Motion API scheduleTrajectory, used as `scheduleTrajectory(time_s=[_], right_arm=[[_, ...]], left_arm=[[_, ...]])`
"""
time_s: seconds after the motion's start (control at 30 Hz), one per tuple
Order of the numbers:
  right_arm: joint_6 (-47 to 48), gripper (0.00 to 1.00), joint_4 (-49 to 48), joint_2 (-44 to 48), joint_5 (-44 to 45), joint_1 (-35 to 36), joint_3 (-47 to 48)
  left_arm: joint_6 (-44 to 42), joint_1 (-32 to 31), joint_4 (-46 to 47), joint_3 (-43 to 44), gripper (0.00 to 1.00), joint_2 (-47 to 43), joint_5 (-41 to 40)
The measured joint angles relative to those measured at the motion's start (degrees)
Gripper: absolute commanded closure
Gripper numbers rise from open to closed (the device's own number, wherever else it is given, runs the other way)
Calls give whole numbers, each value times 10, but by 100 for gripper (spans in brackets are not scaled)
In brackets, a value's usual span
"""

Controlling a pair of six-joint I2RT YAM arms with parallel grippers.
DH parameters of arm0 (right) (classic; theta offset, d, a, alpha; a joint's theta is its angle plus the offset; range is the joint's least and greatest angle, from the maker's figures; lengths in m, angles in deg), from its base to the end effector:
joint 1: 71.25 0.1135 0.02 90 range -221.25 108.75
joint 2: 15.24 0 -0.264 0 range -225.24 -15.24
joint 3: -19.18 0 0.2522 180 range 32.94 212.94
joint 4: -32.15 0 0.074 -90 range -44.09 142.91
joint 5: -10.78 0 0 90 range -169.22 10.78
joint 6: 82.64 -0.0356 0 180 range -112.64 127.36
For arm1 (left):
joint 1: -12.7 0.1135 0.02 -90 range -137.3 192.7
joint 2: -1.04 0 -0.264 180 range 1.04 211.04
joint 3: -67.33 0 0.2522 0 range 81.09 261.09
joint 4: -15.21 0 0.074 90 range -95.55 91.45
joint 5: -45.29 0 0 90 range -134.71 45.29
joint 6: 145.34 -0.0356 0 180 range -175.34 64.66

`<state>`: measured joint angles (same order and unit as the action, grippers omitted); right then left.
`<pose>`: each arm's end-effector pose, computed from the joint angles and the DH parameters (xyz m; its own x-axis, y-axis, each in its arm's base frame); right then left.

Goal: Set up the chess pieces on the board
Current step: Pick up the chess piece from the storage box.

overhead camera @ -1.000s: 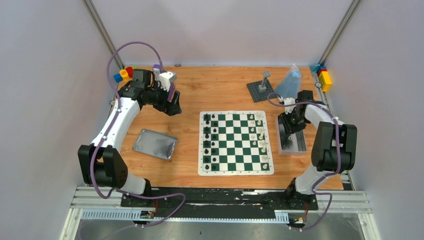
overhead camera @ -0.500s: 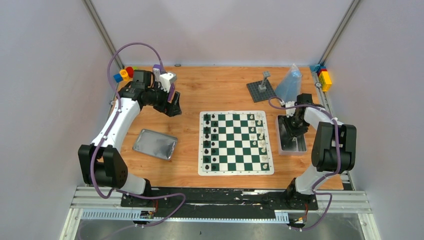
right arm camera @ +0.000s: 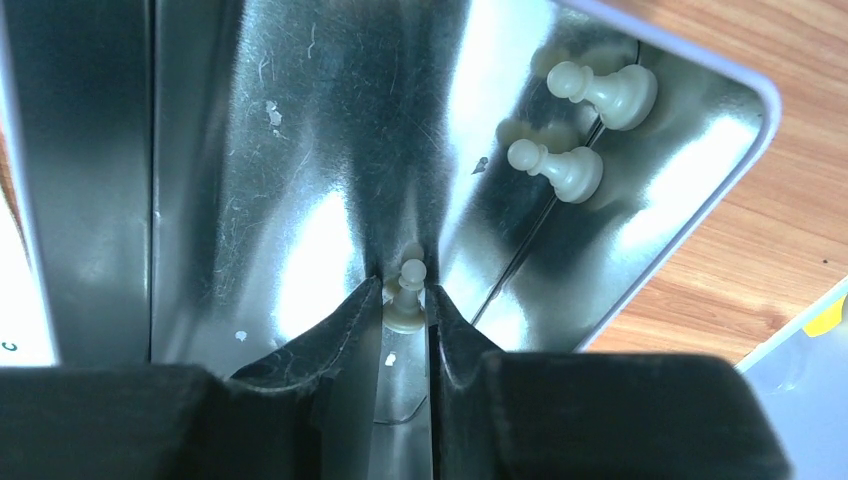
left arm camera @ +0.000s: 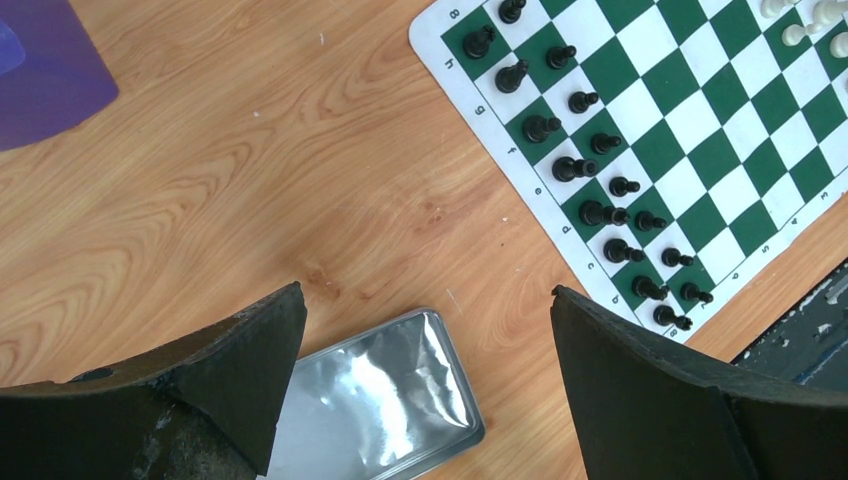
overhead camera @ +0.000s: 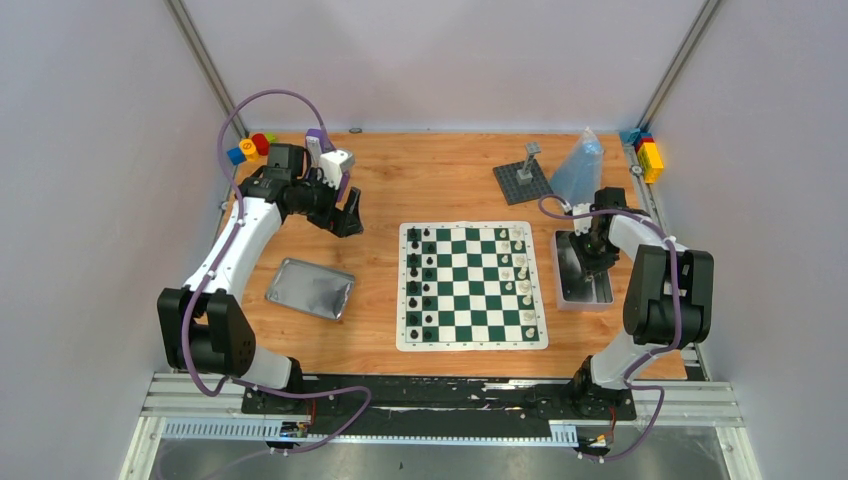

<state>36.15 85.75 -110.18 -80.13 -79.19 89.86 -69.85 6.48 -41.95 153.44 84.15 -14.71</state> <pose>0.2930 -0.0403 0.1658 -0.9135 -0.3588 -0.1918 -0.3482 0.9333 -0.0877 0.2979 -0.0504 0.3038 -0.6838 0.2928 -0.6684 0.5745 0.7808 -0.2457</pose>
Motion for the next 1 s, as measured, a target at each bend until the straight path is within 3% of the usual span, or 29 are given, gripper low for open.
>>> scheduleTrajectory(time_s=[0.3,0.53,0.8,1.0], right_arm=[[2,97,0,0,-2,0,0],[2,100,2,10,-34,-2,7],[9,100,2,68,-116,-6,17],[27,100,2,129,-247,1,19]], left_arm=[[-2,0,0,-2,0,0,0],[-2,0,0,-2,0,0,0],[-2,0,0,-2,0,0,1],[-1,0,0,0,0,0,13]])
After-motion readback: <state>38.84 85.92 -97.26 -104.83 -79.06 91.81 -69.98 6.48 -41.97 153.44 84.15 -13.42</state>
